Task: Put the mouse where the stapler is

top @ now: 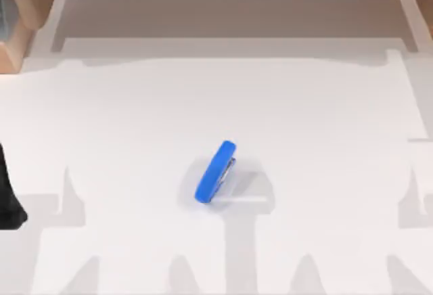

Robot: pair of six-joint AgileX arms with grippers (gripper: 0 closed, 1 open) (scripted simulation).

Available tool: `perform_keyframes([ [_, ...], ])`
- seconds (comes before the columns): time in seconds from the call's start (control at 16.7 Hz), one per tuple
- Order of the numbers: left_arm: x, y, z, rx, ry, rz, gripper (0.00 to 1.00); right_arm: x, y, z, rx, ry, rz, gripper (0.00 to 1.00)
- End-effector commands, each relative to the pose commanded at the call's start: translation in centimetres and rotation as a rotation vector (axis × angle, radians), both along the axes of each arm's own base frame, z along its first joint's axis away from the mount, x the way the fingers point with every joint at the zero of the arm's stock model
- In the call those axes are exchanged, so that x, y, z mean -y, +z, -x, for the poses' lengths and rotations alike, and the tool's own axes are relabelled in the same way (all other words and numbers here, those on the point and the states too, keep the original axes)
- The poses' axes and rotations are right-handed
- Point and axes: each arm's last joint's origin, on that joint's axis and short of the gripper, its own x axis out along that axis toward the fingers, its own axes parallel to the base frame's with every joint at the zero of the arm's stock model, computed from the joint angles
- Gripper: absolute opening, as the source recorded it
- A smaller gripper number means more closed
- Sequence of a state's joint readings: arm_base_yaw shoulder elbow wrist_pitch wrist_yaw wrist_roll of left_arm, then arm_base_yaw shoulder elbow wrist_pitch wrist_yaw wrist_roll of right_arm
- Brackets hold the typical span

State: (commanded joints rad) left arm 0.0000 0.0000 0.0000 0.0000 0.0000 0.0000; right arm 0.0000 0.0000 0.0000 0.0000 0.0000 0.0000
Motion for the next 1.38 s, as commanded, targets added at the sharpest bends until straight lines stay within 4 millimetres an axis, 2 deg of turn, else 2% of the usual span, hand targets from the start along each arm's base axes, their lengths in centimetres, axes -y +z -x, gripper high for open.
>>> perform_keyframes([
  [0.18, 0.0, 0.0, 0.0, 0.0, 0.0, 0.0, 1.0, 0.0, 0.2, 0.0, -0.007, 0.001, 0.003, 1.0],
  [0.36, 0.0, 0.0, 0.0, 0.0, 0.0, 0.0, 1.0, 0.0, 1.9, -0.1, -0.071, 0.013, 0.034, 1.0],
  [0.54, 0.0, 0.0, 0.0, 0.0, 0.0, 0.0, 1.0, 0.2, 5.5, -0.8, -0.187, 0.027, 0.089, 1.0],
  [0.72, 0.0, 0.0, 0.0, 0.0, 0.0, 0.0, 1.0, 0.6, 10.4, -3.1, -0.335, 0.038, 0.15, 1.0],
  [0.9, 0.0, 0.0, 0.0, 0.0, 0.0, 0.0, 1.0, 1.7, 15.2, -7.5, -0.507, 0.044, 0.207, 1.0],
  [1.08, 0.0, 0.0, 0.0, 0.0, 0.0, 0.0, 1.0, 3.7, 18.4, -14.1, -0.692, 0.054, 0.248, 1.0],
  [1.2, 0.0, 0.0, 0.0, 0.0, 0.0, 0.0, 1.0, 5.7, 19.0, -19.0, -0.816, 0.067, 0.266, 1.0],
  [1.38, 0.0, 0.0, 0.0, 0.0, 0.0, 0.0, 1.0, 9.3, 17.4, -26.0, -0.995, 0.098, 0.28, 1.0],
])
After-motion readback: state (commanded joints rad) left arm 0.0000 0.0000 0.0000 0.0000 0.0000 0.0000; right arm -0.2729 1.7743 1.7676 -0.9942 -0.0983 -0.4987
